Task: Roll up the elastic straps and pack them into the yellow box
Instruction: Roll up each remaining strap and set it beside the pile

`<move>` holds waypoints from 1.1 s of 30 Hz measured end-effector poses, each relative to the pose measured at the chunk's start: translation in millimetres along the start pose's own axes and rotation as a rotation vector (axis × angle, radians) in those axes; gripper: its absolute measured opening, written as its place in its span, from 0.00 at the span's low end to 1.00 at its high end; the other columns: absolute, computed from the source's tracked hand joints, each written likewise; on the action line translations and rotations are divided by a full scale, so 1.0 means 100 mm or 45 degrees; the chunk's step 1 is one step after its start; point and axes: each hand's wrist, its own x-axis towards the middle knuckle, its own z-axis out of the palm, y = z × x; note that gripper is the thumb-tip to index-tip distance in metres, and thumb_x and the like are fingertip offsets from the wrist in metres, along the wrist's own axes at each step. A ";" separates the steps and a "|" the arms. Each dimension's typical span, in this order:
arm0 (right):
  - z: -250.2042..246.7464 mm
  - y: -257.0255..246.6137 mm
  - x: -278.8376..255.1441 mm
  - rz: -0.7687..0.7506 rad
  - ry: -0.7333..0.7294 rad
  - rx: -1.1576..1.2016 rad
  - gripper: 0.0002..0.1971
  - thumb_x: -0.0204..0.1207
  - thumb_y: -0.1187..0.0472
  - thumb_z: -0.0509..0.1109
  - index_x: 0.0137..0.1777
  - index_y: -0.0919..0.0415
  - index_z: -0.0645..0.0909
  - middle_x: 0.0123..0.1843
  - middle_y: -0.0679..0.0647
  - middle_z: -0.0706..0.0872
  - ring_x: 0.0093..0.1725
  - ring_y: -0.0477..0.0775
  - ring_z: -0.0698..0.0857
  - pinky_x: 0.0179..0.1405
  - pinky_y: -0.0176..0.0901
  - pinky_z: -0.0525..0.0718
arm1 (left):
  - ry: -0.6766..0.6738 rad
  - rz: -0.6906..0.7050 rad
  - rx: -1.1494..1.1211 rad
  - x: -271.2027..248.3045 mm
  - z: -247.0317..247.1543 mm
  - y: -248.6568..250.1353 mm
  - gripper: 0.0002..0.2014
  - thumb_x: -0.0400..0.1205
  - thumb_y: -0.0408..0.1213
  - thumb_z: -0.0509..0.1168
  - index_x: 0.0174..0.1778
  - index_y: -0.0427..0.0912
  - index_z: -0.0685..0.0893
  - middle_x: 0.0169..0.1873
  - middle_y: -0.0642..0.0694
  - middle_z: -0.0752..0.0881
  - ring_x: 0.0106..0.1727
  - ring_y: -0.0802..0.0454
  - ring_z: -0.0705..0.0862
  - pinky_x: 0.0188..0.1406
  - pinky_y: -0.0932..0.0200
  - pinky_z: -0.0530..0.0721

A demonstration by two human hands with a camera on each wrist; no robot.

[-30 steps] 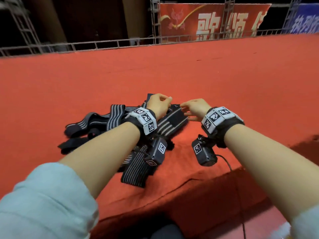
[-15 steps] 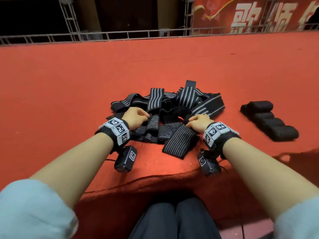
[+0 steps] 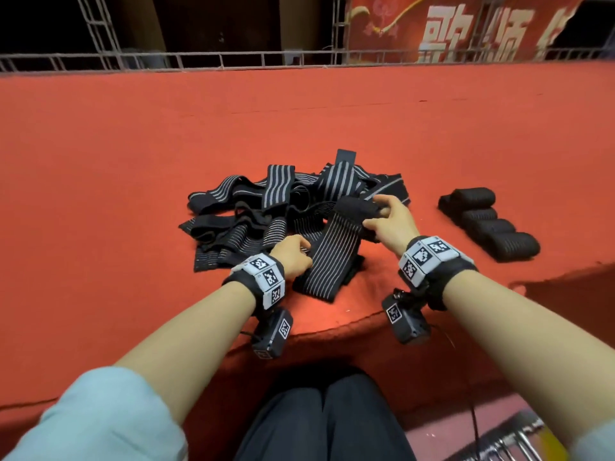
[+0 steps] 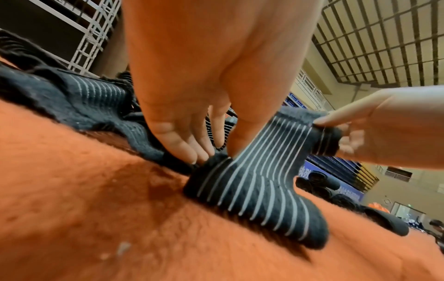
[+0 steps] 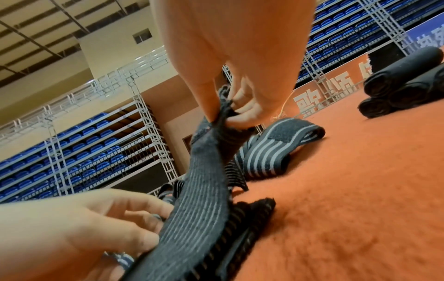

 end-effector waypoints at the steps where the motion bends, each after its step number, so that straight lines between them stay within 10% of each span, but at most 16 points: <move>1: -0.05 -0.01 0.00 -0.028 -0.005 0.062 0.23 0.72 0.71 0.71 0.67 0.56 0.78 0.56 0.57 0.85 0.52 0.58 0.85 0.50 0.53 0.86 | 0.023 0.000 0.023 -0.01 0.01 0.01 0.16 0.75 0.30 0.68 0.60 0.43 0.81 0.56 0.39 0.87 0.57 0.38 0.85 0.56 0.51 0.83; 6: -0.24 -0.14 -0.11 -0.149 -0.069 0.347 0.18 0.69 0.74 0.67 0.52 0.53 0.86 0.44 0.49 0.87 0.46 0.50 0.84 0.45 0.41 0.81 | 0.058 0.151 -0.359 -0.04 0.03 0.24 0.13 0.81 0.37 0.60 0.57 0.38 0.85 0.54 0.39 0.88 0.54 0.45 0.84 0.60 0.51 0.80; 10: -0.18 -0.24 -0.29 -0.141 -0.170 0.456 0.13 0.76 0.71 0.64 0.42 0.54 0.86 0.38 0.50 0.85 0.39 0.47 0.81 0.38 0.37 0.79 | -0.127 0.119 -0.989 -0.08 -0.03 0.48 0.32 0.75 0.65 0.62 0.59 0.41 0.87 0.55 0.45 0.90 0.58 0.50 0.87 0.63 0.54 0.79; 15: -0.20 -0.16 -0.23 -0.174 0.079 0.376 0.09 0.80 0.59 0.66 0.51 0.56 0.89 0.50 0.49 0.91 0.50 0.45 0.86 0.50 0.40 0.80 | 0.006 0.297 -0.889 -0.10 -0.17 0.41 0.02 0.79 0.36 0.72 0.44 0.42 0.88 0.46 0.41 0.90 0.48 0.49 0.87 0.59 0.51 0.84; 19: -0.24 -0.16 -0.14 -0.183 0.260 0.555 0.26 0.69 0.85 0.61 0.66 0.68 0.80 0.58 0.59 0.86 0.60 0.52 0.85 0.60 0.41 0.83 | -0.094 0.345 -0.557 -0.13 -0.32 0.16 0.08 0.79 0.33 0.71 0.34 0.43 0.84 0.32 0.48 0.83 0.35 0.55 0.78 0.39 0.60 0.75; 25: -0.04 -0.29 -0.18 0.063 -0.006 0.993 0.29 0.66 0.88 0.51 0.63 0.69 0.80 0.59 0.63 0.86 0.61 0.53 0.85 0.46 0.35 0.84 | -0.278 0.132 -0.619 -0.28 -0.40 0.16 0.15 0.83 0.34 0.62 0.31 0.46 0.70 0.18 0.53 0.68 0.16 0.62 0.64 0.16 0.69 0.61; 29: 0.08 -0.41 -0.28 0.039 -0.204 0.930 0.25 0.68 0.84 0.52 0.56 0.68 0.83 0.51 0.61 0.88 0.58 0.56 0.86 0.46 0.38 0.85 | -0.291 0.092 -0.880 -0.28 -0.42 0.23 0.20 0.72 0.63 0.68 0.47 0.49 0.81 0.42 0.44 0.80 0.38 0.49 0.76 0.35 0.60 0.68; 33: 0.11 -0.49 -0.37 0.038 -0.318 0.952 0.20 0.72 0.81 0.55 0.52 0.64 0.84 0.43 0.57 0.88 0.48 0.54 0.87 0.56 0.46 0.85 | -0.071 0.281 -1.145 -0.28 -0.42 0.32 0.04 0.82 0.34 0.67 0.49 0.38 0.85 0.44 0.41 0.90 0.46 0.48 0.88 0.50 0.56 0.86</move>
